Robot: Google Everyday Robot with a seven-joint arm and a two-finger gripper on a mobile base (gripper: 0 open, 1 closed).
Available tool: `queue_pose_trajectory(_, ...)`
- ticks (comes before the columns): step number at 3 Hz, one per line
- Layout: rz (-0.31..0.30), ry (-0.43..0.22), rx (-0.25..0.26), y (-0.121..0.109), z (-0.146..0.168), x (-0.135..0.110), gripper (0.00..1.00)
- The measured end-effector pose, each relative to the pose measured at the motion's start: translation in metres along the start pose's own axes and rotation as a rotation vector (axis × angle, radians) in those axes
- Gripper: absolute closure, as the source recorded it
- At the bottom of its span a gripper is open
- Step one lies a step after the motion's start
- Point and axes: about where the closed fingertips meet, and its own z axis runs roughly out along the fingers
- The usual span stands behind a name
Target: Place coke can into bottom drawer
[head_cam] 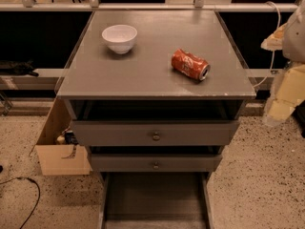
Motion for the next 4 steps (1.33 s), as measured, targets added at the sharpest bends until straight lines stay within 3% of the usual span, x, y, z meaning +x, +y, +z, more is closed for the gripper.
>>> queue_pose_trajectory(2, 0.003, -0.009, -0.023, 0.001, 0.012, 0.000, 0.00)
queue_pose_trajectory(4, -0.010, -0.071, -0.051, -0.057, 0.044, -0.028, 0.00)
